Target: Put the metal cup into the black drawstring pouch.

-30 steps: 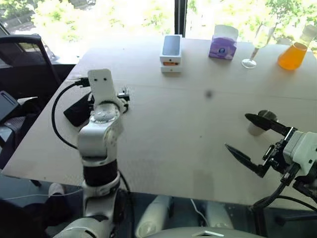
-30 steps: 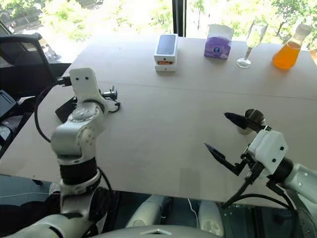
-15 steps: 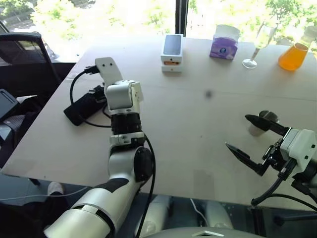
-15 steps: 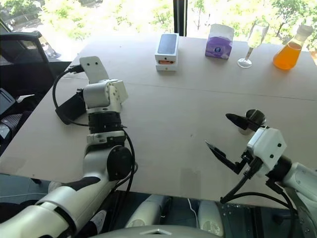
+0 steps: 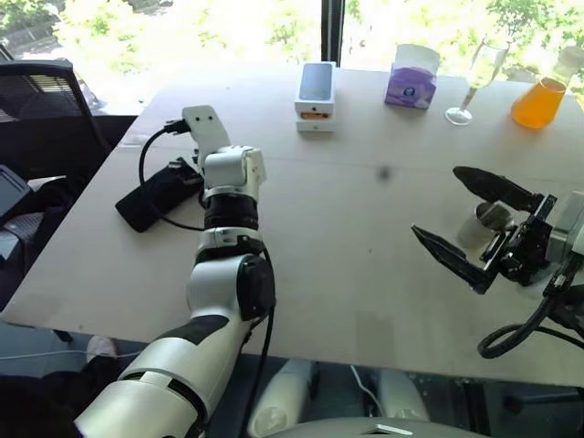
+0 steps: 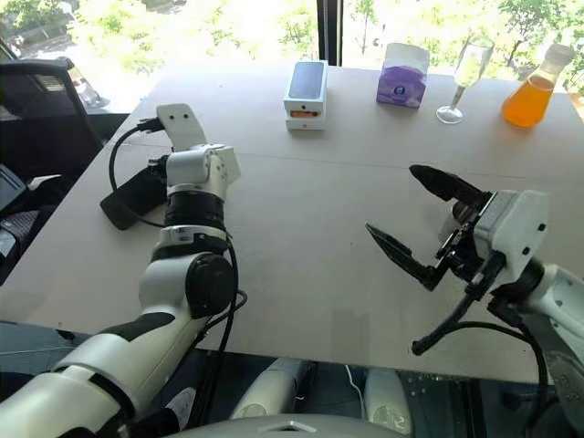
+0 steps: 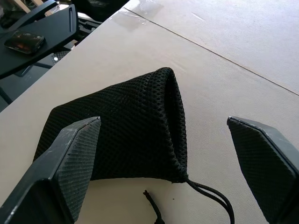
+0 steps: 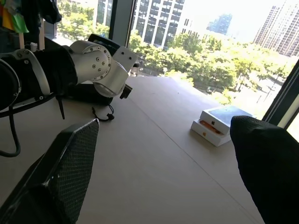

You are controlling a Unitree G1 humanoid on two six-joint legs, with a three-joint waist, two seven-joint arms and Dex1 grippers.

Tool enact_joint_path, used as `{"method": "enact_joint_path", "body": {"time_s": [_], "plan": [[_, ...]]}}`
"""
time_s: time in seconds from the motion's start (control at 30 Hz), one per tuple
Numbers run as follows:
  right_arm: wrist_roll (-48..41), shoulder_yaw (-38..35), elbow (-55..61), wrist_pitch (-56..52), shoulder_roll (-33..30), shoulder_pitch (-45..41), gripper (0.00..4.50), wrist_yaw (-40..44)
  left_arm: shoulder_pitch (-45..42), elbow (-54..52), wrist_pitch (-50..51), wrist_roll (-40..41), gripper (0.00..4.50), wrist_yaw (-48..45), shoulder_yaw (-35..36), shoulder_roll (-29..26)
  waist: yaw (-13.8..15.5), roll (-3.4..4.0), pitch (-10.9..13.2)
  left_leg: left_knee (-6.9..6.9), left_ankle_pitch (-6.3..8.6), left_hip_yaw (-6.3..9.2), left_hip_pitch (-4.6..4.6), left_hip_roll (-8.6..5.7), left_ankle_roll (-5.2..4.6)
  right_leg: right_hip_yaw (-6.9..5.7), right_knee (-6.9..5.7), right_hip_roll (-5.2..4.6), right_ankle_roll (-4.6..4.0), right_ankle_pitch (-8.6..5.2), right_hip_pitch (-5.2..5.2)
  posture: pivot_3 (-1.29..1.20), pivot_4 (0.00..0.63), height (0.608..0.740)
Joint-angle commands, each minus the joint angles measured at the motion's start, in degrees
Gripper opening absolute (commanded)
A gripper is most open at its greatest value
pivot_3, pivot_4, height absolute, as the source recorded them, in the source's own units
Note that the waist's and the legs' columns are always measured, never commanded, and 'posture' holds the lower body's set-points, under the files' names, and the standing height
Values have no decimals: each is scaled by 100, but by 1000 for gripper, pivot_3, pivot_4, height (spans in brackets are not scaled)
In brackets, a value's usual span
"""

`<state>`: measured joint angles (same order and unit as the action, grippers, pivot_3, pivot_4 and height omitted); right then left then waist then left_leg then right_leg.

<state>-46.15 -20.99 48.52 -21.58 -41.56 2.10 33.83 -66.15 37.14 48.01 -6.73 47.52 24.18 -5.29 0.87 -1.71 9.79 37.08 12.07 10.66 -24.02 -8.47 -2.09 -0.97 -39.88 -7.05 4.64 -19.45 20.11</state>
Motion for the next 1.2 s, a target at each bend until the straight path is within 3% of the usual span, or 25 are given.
{"method": "enact_joint_path", "body": {"time_s": [0.03,0.23,0.37,1.2], "plan": [[-985,-708,-530,-358,-587,-483,4500,302,-179,52,-139,-25,4474,43,-167,-88,-2,0,0,3,1,-5,-3,0,-2,4,-3,-1,3,2,3,0,150,740],[-2101,-1271,-1764,-1122,-1763,-1468,4500,930,-133,162,-170,-28,4474,1,-220,-147,-14,-1,-2,22,3,-20,-48,1,-7,18,-18,-3,5,5,47,0,150,740],[-2317,-1317,-2090,-1426,-2052,-1716,4500,1234,-94,172,-213,-47,4474,-25,-282,-207,-4,-6,-4,34,7,-25,-79,3,-15,19,-17,-6,6,8,71,0,150,740],[-2040,-1896,-1239,-1456,-1501,-503,4500,1131,-111,656,-164,158,4474,609,-3,-442,-2,-8,-5,96,16,-75,-83,2,-31,66,-75,-10,23,16,94,0,150,740]]}}
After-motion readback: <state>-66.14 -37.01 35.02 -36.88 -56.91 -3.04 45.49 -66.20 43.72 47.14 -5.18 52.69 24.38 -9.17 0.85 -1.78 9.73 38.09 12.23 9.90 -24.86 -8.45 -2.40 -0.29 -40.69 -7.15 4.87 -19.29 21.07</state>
